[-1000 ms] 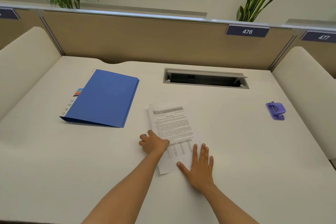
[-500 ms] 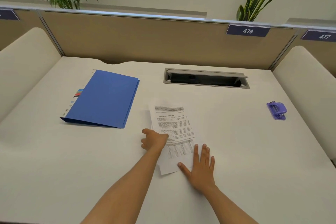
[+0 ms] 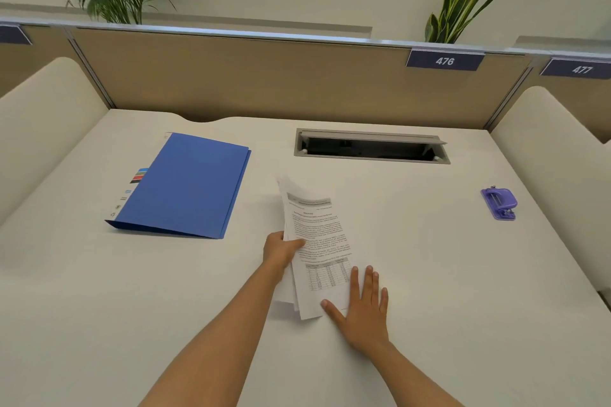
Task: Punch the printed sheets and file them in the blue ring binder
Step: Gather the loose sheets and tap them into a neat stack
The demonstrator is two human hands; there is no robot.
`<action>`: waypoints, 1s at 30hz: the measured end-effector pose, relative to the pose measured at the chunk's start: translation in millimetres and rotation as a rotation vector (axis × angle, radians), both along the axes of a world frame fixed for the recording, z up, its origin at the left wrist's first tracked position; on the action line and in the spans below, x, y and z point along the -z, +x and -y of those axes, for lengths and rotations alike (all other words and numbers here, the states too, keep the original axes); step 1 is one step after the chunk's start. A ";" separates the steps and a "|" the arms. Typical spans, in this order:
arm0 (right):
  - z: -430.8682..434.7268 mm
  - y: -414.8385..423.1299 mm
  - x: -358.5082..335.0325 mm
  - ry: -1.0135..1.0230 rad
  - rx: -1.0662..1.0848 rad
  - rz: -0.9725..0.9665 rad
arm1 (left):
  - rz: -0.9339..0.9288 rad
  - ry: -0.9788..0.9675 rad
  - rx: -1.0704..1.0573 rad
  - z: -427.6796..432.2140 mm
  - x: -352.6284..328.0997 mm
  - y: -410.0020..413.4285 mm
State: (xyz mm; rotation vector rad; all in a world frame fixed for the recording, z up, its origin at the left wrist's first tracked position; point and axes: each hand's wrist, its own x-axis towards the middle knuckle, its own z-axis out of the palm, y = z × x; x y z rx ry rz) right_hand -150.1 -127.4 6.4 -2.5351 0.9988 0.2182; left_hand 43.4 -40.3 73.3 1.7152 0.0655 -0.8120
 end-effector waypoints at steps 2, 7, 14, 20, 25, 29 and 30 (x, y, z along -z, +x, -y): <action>1.4 0.7 -2.4 0.031 0.011 0.000 | 0.103 0.025 0.072 0.8 -6.3 -1.6; 18.0 14.6 -31.3 0.313 0.152 0.180 | 0.260 -0.032 0.200 1.0 -32.8 -1.5; 73.5 29.5 -104.2 0.966 0.485 0.647 | 0.271 -0.216 0.464 -7.4 -90.0 5.2; 94.1 29.3 -143.5 0.963 0.339 0.900 | 0.342 -0.274 0.430 -13.3 -117.9 12.1; 99.5 36.8 -165.1 0.803 0.341 1.015 | 0.387 -0.312 0.265 -14.6 -123.0 19.2; 95.1 42.0 -177.8 0.726 0.295 1.051 | 0.387 -0.368 0.165 -11.4 -126.2 13.3; 94.1 43.3 -180.1 0.720 0.292 1.063 | 0.387 -0.375 0.136 -10.0 -126.5 11.6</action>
